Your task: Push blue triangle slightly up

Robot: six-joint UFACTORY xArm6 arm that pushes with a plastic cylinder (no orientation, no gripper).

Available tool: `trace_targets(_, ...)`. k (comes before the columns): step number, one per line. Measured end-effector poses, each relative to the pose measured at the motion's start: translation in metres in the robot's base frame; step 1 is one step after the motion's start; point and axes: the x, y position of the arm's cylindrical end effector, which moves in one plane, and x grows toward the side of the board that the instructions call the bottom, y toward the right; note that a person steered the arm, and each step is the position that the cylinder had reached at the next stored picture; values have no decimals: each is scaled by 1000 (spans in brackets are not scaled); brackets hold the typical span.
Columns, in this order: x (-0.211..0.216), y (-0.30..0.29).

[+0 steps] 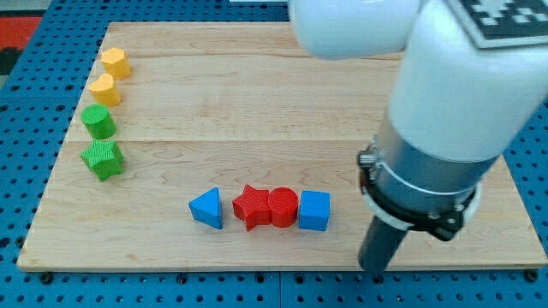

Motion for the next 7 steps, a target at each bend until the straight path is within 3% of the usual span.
trace_targets(3, -121, -84)
trace_targets(5, -152, -201)
trace_targets(7, -44, -227)
